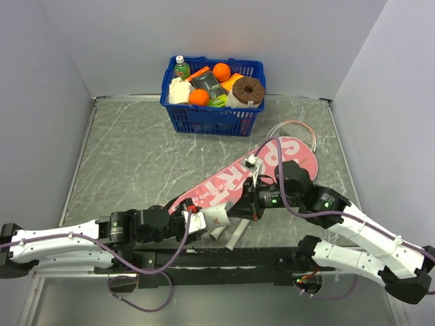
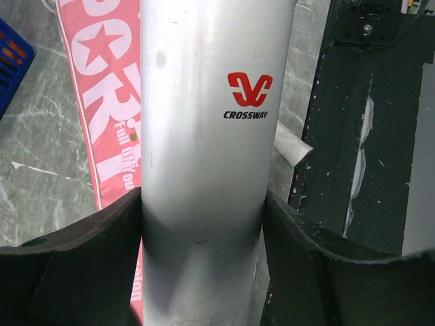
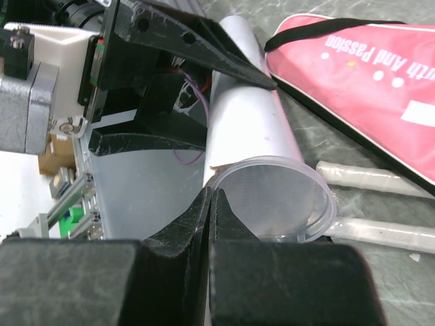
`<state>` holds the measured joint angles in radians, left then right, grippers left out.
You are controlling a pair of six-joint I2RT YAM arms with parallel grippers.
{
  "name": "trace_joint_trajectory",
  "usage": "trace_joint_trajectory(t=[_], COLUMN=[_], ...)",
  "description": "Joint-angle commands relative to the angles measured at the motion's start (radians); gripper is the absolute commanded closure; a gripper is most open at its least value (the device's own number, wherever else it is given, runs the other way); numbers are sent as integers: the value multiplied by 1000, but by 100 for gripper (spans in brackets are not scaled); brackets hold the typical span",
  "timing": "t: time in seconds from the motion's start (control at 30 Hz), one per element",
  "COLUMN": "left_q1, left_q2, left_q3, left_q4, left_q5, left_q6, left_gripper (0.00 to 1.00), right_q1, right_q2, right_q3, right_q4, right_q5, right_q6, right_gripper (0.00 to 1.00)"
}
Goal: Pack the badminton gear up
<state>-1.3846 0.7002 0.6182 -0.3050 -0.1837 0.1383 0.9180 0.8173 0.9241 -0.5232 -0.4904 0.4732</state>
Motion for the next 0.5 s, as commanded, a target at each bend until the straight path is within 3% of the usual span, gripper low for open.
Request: trace_joint_trajectory(t=[0.0, 0.47], left_q1=[-4, -4], left_q2=[-27, -24], left_q3=[2, 0], left_q4=[87, 96], left_q5=[-3, 3], left_q6=[4, 9], left_gripper=[99, 99], right_q1=[31, 42], right_q2=[10, -60], right_q3=[33, -7], right_q4=[46, 29], right_q5=[1, 15], right_q6=[-10, 4], right_gripper=[100, 100])
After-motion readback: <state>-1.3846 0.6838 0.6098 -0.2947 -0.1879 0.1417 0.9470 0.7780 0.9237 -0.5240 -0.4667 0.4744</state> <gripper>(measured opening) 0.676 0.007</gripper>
